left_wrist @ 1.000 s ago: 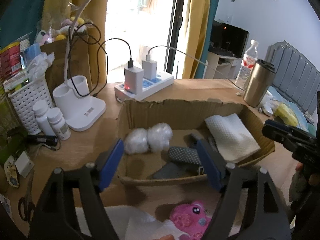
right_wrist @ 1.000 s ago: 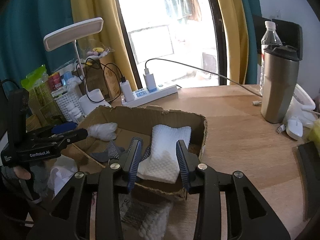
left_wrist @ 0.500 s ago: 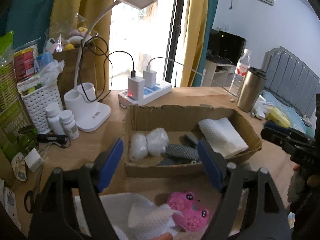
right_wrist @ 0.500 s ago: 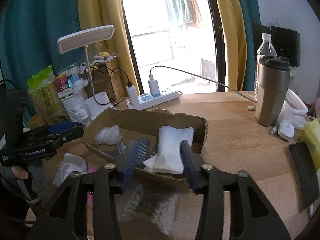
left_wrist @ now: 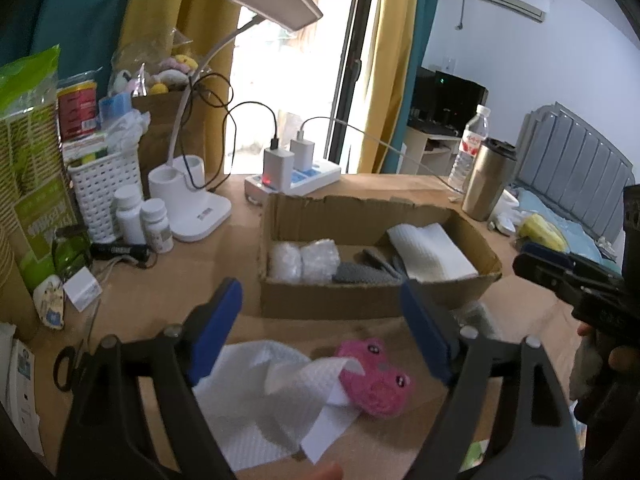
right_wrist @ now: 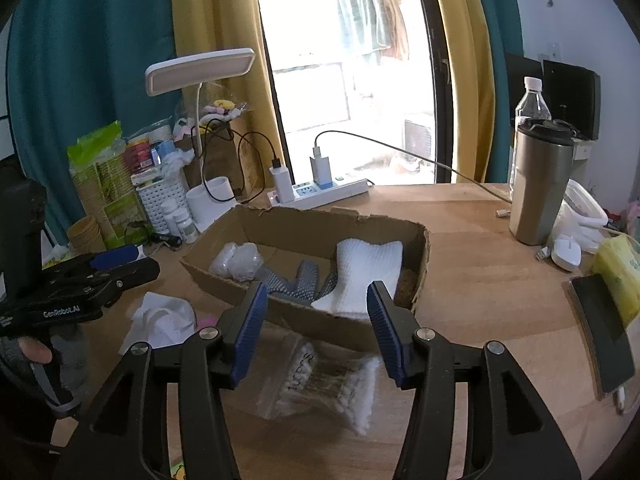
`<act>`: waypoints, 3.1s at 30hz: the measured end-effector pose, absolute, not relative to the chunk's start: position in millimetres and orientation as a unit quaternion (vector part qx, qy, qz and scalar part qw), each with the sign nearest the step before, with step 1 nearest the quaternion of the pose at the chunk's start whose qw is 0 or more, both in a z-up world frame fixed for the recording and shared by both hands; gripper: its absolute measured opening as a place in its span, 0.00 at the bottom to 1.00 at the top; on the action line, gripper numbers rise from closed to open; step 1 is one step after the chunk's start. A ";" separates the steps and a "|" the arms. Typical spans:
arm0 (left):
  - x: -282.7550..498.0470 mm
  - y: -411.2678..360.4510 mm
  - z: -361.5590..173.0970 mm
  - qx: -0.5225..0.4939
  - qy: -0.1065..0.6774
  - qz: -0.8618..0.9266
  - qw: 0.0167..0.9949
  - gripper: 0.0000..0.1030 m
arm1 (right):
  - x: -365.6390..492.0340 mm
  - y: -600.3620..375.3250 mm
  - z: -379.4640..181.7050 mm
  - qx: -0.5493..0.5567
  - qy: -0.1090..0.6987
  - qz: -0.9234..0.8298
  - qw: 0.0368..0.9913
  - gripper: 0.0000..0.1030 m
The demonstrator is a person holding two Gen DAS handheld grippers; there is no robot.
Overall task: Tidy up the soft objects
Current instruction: 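Open both tools to release the bubble wrap and wipe in the box, then move the left tool to the white wipe while the right tool approaches the cotton-swab bag, then grasp the white wipe with the left tool while the right tool grasps the cotton-swab bag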
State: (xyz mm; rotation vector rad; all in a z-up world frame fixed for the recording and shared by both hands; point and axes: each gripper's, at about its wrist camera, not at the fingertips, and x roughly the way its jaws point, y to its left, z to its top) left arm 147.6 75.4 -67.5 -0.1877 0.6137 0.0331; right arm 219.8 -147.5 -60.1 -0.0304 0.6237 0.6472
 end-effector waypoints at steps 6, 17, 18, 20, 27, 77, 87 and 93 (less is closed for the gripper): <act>135.8 77.7 -73.7 -0.099 0.305 0.013 0.947 0.81 | 210.6 -141.0 -64.9 -0.025 0.311 0.312 0.898 0.59; 122.3 89.7 -90.3 -0.112 0.317 0.023 0.942 0.81 | 203.4 -131.6 -74.9 -0.033 0.325 0.308 0.894 0.60; 123.6 91.5 -93.5 -0.110 0.323 0.030 0.939 0.81 | 203.9 -131.7 -76.3 -0.032 0.327 0.308 0.893 0.60; 127.5 96.4 -100.4 -0.109 0.336 0.041 0.935 0.81 | 204.2 -130.5 -80.2 -0.032 0.332 0.307 0.891 0.60; 133.2 104.8 -115.5 -0.119 0.356 0.047 0.926 0.81 | 210.6 -132.2 -91.7 -0.031 0.350 0.300 0.887 0.60; 145.6 71.9 -143.6 -0.080 0.427 0.011 0.901 0.19 | 233.3 -117.0 -143.4 -0.083 0.437 0.280 0.851 0.74; 136.9 64.2 -120.1 -0.072 0.397 0.003 0.915 0.13 | 222.1 -123.3 -132.6 -0.074 0.424 0.294 0.853 0.73; 127.8 64.0 -102.4 -0.073 0.372 0.004 0.926 0.13 | 217.6 -128.3 -117.9 -0.067 0.405 0.301 0.861 0.73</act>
